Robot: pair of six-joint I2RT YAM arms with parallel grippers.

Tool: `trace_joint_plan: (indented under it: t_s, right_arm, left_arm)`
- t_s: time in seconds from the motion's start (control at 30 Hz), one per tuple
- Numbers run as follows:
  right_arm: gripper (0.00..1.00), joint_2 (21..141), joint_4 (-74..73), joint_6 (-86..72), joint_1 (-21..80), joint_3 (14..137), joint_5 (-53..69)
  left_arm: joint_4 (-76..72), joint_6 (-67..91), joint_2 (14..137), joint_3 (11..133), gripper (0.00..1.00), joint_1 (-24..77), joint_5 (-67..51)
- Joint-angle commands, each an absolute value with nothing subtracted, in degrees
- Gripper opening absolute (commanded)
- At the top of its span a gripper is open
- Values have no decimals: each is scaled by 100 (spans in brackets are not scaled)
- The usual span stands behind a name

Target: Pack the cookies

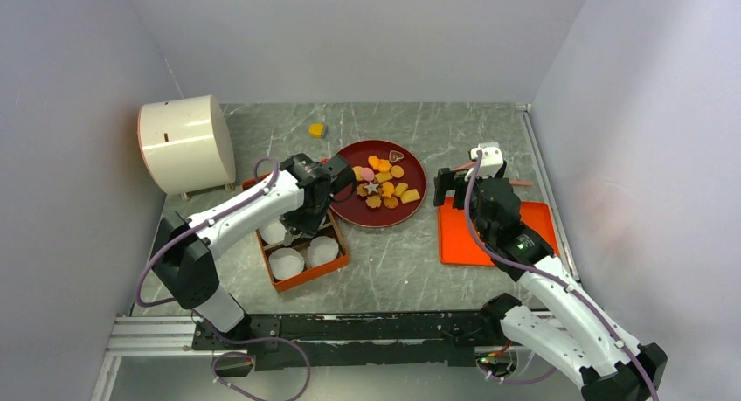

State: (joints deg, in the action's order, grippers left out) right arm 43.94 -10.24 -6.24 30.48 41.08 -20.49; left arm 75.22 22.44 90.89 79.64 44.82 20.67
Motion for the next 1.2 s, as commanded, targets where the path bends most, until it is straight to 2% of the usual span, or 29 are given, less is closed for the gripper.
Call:
trace_joint_plan:
  t_s: [0.0, 0.23, 0.4, 0.83, 1.17]
  right_arm:
    - [100, 4397, -735, -693, 3032, 4202, -2057]
    - [100, 4404, -719, -686, 3030, 4185, -2048]
    - [100, 4395, -714, -677, 3032, 4175, -2048]
    - [100, 4353, -692, -675, 3032, 4153, -2072]
    - [100, 4267, -753, -708, 3032, 4115, -2166]
  left_arm:
    - [7380, 2156, 9120, 7908, 42, 4475, 1986]
    - [7371, 2182, 9175, 7918, 50, 4474, 1992]
    - [7466, 2203, 9154, 8063, 52, 4474, 2033]
    - [8049, 2180, 9131, 9138, 47, 4485, 2404]
    - [7626, 1872, 9431, 9954, 45, 4766, 2132]
